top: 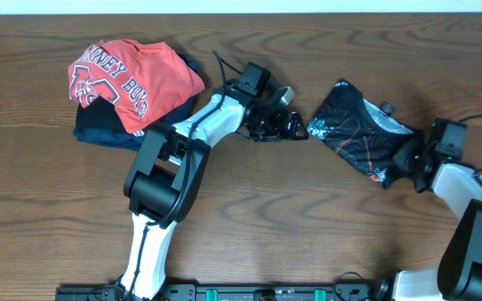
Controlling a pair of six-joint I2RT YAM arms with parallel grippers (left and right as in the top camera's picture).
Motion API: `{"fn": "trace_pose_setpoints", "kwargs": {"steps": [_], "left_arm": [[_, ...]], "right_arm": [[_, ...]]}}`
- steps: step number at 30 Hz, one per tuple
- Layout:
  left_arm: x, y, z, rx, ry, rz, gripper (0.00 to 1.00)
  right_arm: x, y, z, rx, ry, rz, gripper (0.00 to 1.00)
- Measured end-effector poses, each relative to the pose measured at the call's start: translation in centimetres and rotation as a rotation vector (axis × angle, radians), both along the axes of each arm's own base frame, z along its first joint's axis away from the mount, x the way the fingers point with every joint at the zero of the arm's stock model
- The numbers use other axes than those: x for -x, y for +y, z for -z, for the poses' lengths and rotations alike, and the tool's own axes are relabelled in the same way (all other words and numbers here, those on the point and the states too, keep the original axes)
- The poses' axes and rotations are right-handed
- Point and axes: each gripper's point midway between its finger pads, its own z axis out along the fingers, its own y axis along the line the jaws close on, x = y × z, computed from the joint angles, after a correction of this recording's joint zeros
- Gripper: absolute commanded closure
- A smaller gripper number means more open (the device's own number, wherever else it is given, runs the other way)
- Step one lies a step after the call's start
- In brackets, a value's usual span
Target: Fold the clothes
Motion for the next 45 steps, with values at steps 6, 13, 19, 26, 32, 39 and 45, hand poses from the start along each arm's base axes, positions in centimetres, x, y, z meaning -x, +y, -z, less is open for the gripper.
{"fn": "trace_pose_setpoints", "kwargs": {"steps": [6, 13, 19, 26, 32, 39, 45], "left_arm": [[-1.9, -0.6, -0.2, 0.018, -0.133, 0.007, 0.1], [-2.1, -0.8, 0.1, -0.006, -0.202, 0.037, 0.09], [-1.8, -0.8, 0.3, -0.017, -0.212, 0.056, 0.09], [-1.3, 0.2, 0.4, -0.044, -0.172, 0.062, 0.09], [-0.9, 1.8, 0.4, -0.066, -0.114, 0.046, 0.09], [-1.0, 2.2, 0.4, -0.059, -0.115, 0.053, 0.09], [-1.2, 1.9, 0.2, -0.048, -0.13, 0.057, 0.08]], "right_arm": [[-4.1, 2.7, -4.2, -0.116, -0.144, -0.236, 0.99], [-3.9, 6.1, -5.6, -0.251, -0.17, -0.387, 0.99], [-3.1, 9.4, -3.6, -0.205, -0.108, -0.477, 0.99], [-4.4, 11.2, 0.4, -0.114, -0.113, -0.517, 0.99], [-3.0, 12.2, 0.9, -0.159, 0.003, -0.522, 0.99], [4.9, 12.6, 0.4, -0.164, 0.27, -0.519, 0.99], [7.6, 8.5, -1.1, 0.073, 0.331, -0.45, 0.99]]}}
